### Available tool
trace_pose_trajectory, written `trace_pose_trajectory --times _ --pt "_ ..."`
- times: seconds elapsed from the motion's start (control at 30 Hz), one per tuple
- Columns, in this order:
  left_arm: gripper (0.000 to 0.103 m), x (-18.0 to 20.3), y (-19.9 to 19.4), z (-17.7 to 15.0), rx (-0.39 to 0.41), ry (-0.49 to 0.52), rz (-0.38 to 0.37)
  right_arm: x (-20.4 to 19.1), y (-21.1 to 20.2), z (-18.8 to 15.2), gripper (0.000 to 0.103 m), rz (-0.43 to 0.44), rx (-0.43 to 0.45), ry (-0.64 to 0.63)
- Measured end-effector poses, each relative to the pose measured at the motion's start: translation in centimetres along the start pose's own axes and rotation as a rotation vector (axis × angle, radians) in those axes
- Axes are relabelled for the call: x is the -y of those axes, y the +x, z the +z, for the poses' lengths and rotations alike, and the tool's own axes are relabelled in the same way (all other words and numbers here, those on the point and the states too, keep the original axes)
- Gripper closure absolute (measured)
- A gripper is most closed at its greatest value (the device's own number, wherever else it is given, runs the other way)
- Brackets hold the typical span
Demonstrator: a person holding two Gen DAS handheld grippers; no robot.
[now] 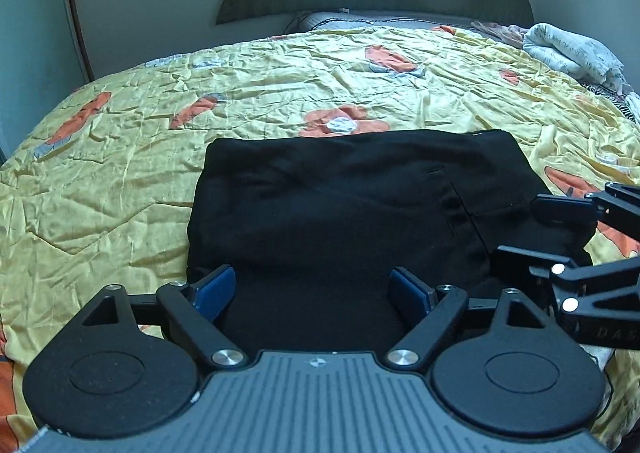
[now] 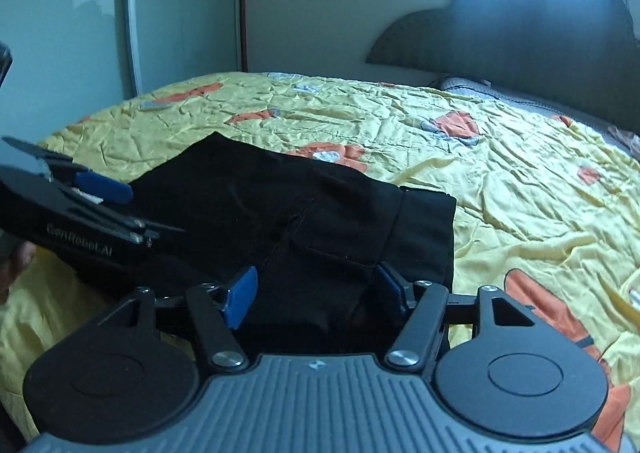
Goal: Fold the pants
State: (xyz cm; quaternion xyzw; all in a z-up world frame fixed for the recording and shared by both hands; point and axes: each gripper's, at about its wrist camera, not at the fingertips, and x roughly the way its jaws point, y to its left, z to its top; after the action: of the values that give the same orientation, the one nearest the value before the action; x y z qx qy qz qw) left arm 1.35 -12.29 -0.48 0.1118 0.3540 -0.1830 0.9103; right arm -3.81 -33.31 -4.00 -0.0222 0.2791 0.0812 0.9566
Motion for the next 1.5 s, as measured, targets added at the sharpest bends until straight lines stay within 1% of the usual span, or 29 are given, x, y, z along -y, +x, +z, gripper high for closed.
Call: trace_pose_trajectory --times 0.2,0.27,0.47,0.6,0.73,0.77,0.83,0.87,0.93,1.0,1.03,1.07,1.1,1.17,1.3,1.33,1.4,1.5 --pt "0.013 -0.1 0.1 0.0 -0.003 -0.005 0.006 -0.1 -0.2 0.3 0.038 -0.011 0.011 0.012" --pt "0.013 -0.1 0.1 0.0 -0.002 -0.001 0.008 -0.1 -0.3 0.2 0.035 -0.011 0.021 0.015" --pt "0.013 -0.1 0.2 -0.1 0.002 0.009 0.006 -0.6 0.0 -0.1 0.032 -0.033 0.006 -0.028" --pt "0.013 -1.2 0.0 0.4 0.012 -0.006 -0.005 0.2 -0.2 0.1 0.03 -0.02 0.014 0.017" --pt "0.013 -3.9 -0.1 1.1 0.023 -0.075 -0.011 2.4 -0.4 0.0 0.029 -0.02 0.023 0.109" --pt "0.013 -4.7 0.0 1.2 0.019 -0.097 -0.028 3.2 -0.5 -0.1 0.028 -0.005 0.029 0.149" --pt "0.013 -6.6 0.5 1.4 -0.019 -0.158 -0.078 5.2 -0.4 -0.4 0.018 0.051 0.041 0.248" --pt "0.013 -7.6 0.8 1.4 -0.039 -0.197 -0.099 6.3 -0.2 -0.6 0.018 0.079 0.036 0.301" --pt "0.013 -9.5 1.5 1.1 -0.08 -0.288 -0.149 8.3 0.2 -1.0 0.018 0.097 0.018 0.394" --pt "0.013 -11.2 2.4 0.8 -0.129 -0.37 -0.211 10.0 0.8 -1.4 0.018 0.128 -0.006 0.458" --pt "0.013 -11.8 2.7 0.6 -0.143 -0.399 -0.237 10.7 1.0 -1.6 0.018 0.153 -0.012 0.485" --pt "0.013 -12.2 2.7 0.6 -0.133 -0.413 -0.254 11.3 1.2 -1.7 0.018 0.186 -0.016 0.508" --pt "0.013 -12.5 2.7 0.6 -0.142 -0.424 -0.269 11.7 1.4 -1.8 0.018 0.218 -0.018 0.529" --pt "0.011 -12.8 2.9 0.7 -0.149 -0.439 -0.303 12.4 1.7 -1.8 0.017 0.27 -0.022 0.552" --pt "0.011 -13.0 3.4 0.5 -0.15 -0.488 -0.395 12.2 2.7 -1.5 0.016 0.364 -0.054 0.526" --pt "0.011 -13.1 3.6 0.4 -0.154 -0.505 -0.435 12.1 2.9 -1.4 0.011 0.381 -0.055 0.514" --pt "0.01 -13.1 4.1 0.3 -0.153 -0.53 -0.494 12.2 3.5 -1.1 0.007 0.434 -0.057 0.509" --pt "0.01 -13.0 4.7 0.3 -0.139 -0.537 -0.549 12.6 4.7 -0.7 0.007 0.521 -0.052 0.555"
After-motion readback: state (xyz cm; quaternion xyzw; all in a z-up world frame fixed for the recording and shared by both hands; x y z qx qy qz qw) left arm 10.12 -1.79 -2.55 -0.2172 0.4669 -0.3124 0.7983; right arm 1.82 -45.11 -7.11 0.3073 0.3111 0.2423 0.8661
